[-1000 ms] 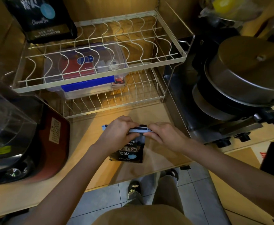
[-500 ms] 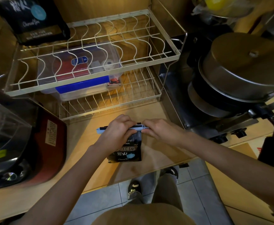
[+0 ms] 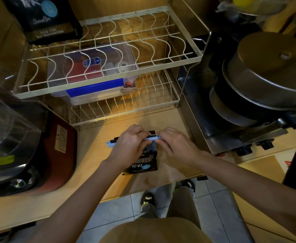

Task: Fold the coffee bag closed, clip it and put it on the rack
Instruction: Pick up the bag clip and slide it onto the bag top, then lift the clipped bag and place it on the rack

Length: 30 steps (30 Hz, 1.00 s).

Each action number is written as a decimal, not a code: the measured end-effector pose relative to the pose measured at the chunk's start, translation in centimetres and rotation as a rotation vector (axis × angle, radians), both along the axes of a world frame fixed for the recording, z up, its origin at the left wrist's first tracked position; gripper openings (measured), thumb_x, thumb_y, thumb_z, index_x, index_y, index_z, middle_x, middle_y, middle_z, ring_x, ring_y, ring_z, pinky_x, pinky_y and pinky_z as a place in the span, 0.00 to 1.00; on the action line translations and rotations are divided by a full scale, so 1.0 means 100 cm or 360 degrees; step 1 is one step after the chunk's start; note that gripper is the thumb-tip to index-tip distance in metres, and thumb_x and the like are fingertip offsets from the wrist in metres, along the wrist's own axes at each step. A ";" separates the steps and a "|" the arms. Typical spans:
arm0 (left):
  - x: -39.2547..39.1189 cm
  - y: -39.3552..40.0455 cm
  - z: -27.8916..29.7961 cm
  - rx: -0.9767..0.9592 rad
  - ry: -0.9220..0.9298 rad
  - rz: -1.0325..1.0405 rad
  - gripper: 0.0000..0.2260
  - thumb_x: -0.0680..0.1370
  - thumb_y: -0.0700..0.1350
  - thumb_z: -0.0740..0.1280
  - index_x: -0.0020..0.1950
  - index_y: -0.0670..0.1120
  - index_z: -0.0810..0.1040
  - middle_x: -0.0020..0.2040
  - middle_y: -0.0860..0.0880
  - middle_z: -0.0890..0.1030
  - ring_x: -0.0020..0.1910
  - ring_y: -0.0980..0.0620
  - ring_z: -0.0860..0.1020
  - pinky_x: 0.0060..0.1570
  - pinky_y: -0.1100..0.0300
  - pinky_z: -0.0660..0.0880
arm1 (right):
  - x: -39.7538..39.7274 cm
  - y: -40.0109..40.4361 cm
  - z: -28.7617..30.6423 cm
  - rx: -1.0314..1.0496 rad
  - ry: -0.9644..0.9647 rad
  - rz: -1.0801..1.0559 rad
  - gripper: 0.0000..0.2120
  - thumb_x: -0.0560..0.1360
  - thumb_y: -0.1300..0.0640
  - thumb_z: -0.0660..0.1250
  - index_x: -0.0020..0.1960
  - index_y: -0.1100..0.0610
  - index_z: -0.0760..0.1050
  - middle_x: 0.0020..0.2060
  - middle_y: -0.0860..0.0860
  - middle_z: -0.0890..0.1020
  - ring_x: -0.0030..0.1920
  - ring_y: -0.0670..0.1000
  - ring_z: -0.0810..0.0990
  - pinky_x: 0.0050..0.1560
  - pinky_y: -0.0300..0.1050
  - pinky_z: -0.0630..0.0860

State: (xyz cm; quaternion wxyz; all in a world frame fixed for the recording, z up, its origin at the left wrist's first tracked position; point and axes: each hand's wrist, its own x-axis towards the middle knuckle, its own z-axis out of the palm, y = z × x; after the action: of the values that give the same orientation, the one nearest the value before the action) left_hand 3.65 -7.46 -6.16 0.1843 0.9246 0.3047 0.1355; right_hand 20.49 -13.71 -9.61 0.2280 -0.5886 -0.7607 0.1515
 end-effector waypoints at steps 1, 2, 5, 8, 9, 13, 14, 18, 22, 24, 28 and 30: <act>0.000 0.000 -0.001 0.0011 -0.0004 0.0001 0.08 0.72 0.38 0.68 0.49 0.37 0.79 0.40 0.39 0.79 0.42 0.41 0.77 0.41 0.54 0.74 | 0.001 0.001 0.001 0.0003 -0.0030 0.0005 0.07 0.76 0.60 0.63 0.46 0.64 0.75 0.39 0.59 0.80 0.41 0.55 0.78 0.41 0.46 0.74; 0.001 0.000 -0.001 0.0015 -0.0005 0.0002 0.08 0.72 0.39 0.68 0.49 0.37 0.78 0.41 0.39 0.79 0.42 0.41 0.76 0.41 0.55 0.73 | 0.002 0.002 0.001 -0.0007 -0.0069 0.0016 0.07 0.76 0.60 0.64 0.47 0.65 0.75 0.39 0.59 0.80 0.41 0.56 0.78 0.41 0.47 0.75; 0.003 0.001 -0.005 0.0048 -0.0011 0.0000 0.09 0.73 0.40 0.67 0.52 0.38 0.78 0.43 0.40 0.79 0.45 0.42 0.75 0.43 0.54 0.72 | 0.005 0.004 0.001 -0.0147 -0.0063 -0.0030 0.08 0.77 0.55 0.61 0.49 0.59 0.73 0.42 0.56 0.79 0.43 0.54 0.78 0.42 0.45 0.73; 0.004 0.003 -0.007 0.0054 -0.0011 0.0055 0.11 0.74 0.42 0.65 0.54 0.39 0.77 0.46 0.41 0.79 0.48 0.43 0.75 0.45 0.53 0.72 | 0.005 0.003 -0.003 -0.0571 0.0493 -0.0269 0.07 0.75 0.48 0.63 0.50 0.49 0.69 0.43 0.45 0.78 0.42 0.43 0.78 0.39 0.37 0.73; 0.003 0.004 -0.008 0.0037 -0.0004 0.0081 0.11 0.75 0.43 0.65 0.55 0.40 0.77 0.47 0.41 0.79 0.49 0.43 0.74 0.47 0.53 0.71 | 0.005 0.001 -0.006 -0.0734 0.0774 -0.0340 0.11 0.72 0.48 0.67 0.52 0.47 0.69 0.44 0.42 0.78 0.42 0.37 0.78 0.38 0.31 0.73; 0.002 0.006 -0.007 -0.0089 0.0004 0.0106 0.14 0.75 0.46 0.64 0.59 0.44 0.75 0.53 0.44 0.77 0.55 0.47 0.73 0.52 0.55 0.69 | -0.007 -0.013 -0.022 -0.1133 0.1137 -0.0325 0.34 0.63 0.54 0.78 0.63 0.45 0.64 0.54 0.39 0.75 0.51 0.30 0.74 0.43 0.24 0.73; 0.000 0.006 -0.007 -0.0103 0.0025 0.0098 0.16 0.74 0.48 0.65 0.61 0.45 0.73 0.55 0.45 0.77 0.56 0.47 0.72 0.54 0.55 0.68 | -0.011 -0.015 -0.027 -0.1157 0.1129 -0.0307 0.36 0.62 0.57 0.78 0.63 0.46 0.63 0.54 0.38 0.75 0.52 0.30 0.74 0.45 0.23 0.72; -0.027 0.011 -0.013 -0.0235 -0.0030 0.0414 0.40 0.63 0.58 0.73 0.70 0.54 0.57 0.68 0.49 0.69 0.67 0.50 0.65 0.65 0.50 0.60 | -0.026 -0.016 -0.042 -0.1147 0.1142 -0.0321 0.36 0.62 0.67 0.76 0.65 0.56 0.65 0.56 0.47 0.75 0.55 0.42 0.75 0.49 0.25 0.73; -0.070 0.007 -0.040 -0.1169 -0.0327 0.0888 0.55 0.56 0.56 0.77 0.73 0.50 0.46 0.75 0.46 0.56 0.72 0.48 0.55 0.68 0.47 0.58 | -0.029 -0.014 -0.048 -0.1084 0.1194 -0.0427 0.35 0.62 0.71 0.75 0.65 0.61 0.65 0.60 0.56 0.76 0.61 0.55 0.74 0.60 0.46 0.74; -0.081 -0.001 -0.061 -0.1546 -0.0319 0.0791 0.47 0.59 0.47 0.78 0.71 0.48 0.55 0.71 0.48 0.64 0.71 0.48 0.58 0.65 0.51 0.62 | -0.029 -0.012 -0.050 -0.1068 0.1177 -0.0420 0.35 0.61 0.72 0.75 0.65 0.63 0.65 0.62 0.59 0.75 0.62 0.57 0.74 0.63 0.52 0.72; -0.072 -0.017 -0.090 -0.1700 -0.0391 0.0800 0.39 0.57 0.39 0.80 0.63 0.44 0.67 0.61 0.44 0.76 0.63 0.44 0.71 0.60 0.49 0.70 | -0.029 -0.009 -0.054 -0.1068 0.1121 -0.0418 0.36 0.60 0.72 0.76 0.65 0.64 0.65 0.62 0.60 0.75 0.62 0.58 0.74 0.64 0.54 0.72; -0.067 -0.018 -0.093 -0.1650 -0.0470 0.0857 0.40 0.52 0.43 0.80 0.62 0.42 0.69 0.59 0.42 0.77 0.60 0.43 0.74 0.60 0.46 0.72 | -0.029 -0.007 -0.053 -0.1093 0.1120 -0.0437 0.37 0.60 0.72 0.76 0.65 0.65 0.65 0.62 0.61 0.75 0.63 0.59 0.74 0.64 0.59 0.71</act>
State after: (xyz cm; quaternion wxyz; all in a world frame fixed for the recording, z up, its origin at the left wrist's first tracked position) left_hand -3.08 -9.24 -15.50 0.6107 0.5759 0.5257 0.1380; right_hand 17.60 -14.42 -14.86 0.2816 -0.6374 -0.4598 0.5504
